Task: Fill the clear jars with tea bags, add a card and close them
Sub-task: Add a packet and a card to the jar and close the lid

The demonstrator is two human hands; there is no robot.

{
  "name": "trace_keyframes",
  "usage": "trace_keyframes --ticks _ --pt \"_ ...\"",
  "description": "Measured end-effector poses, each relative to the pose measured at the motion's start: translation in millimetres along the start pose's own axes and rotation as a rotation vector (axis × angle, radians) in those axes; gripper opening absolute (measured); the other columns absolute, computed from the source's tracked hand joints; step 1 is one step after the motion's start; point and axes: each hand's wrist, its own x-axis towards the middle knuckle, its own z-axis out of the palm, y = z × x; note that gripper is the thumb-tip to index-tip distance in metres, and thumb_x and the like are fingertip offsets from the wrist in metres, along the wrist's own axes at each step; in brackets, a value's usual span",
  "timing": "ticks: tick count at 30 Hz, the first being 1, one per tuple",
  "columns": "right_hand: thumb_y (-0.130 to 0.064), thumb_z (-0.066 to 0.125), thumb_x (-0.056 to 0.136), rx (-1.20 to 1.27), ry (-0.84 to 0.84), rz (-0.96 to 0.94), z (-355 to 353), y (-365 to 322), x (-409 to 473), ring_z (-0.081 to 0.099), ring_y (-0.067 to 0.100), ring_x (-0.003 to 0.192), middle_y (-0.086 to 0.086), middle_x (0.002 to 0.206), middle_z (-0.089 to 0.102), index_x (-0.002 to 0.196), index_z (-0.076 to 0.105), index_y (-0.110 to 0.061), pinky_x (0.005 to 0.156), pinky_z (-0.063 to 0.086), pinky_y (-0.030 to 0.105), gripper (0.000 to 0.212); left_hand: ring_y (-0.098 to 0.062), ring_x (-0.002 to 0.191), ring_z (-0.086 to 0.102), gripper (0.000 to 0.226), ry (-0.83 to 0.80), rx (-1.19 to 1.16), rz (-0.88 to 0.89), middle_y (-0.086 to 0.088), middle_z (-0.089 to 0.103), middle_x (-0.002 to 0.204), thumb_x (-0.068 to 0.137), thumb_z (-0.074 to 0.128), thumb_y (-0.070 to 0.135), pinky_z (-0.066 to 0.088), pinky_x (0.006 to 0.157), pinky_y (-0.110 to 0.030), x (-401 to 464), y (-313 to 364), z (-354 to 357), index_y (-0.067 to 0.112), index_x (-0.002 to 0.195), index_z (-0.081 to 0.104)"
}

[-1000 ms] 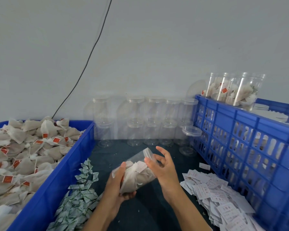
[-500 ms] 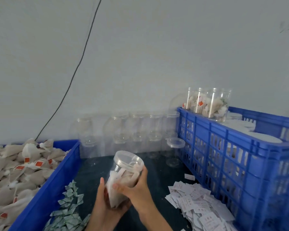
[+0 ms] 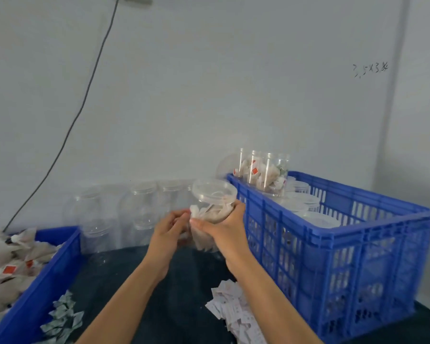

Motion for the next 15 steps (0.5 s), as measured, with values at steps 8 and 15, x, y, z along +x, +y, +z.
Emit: trace_keyframes --ticks 8,15 --pt "-0.014 0.088 0.066 -0.068 0.191 -0.020 -80.7 -54.4 37.6 0.055 0.004 0.090 -0.003 0.108 0.052 0.120 0.027 -0.023 0.059 0.047 0.017 0.082 -0.013 0.092 0.066 0.015 -0.183 0.091 0.203 0.001 0.067 0.103 0.096 0.057 0.010 0.057 0.075 -0.024 19.1 37.6 90.3 0.020 0.106 0.062" --pt "-0.010 0.089 0.063 -0.091 0.246 0.008 -130.0 -68.9 78.0 0.053 0.005 0.085 -0.003 0.107 0.052 0.134 0.028 -0.017 0.039 0.042 0.009 0.093 -0.016 0.111 0.060 0.029 -0.256 0.058 0.251 -0.002 0.062 0.120 0.095 0.056 0.003 0.051 0.096 -0.029 40.3 29.8 147.6 0.013 0.122 0.055"
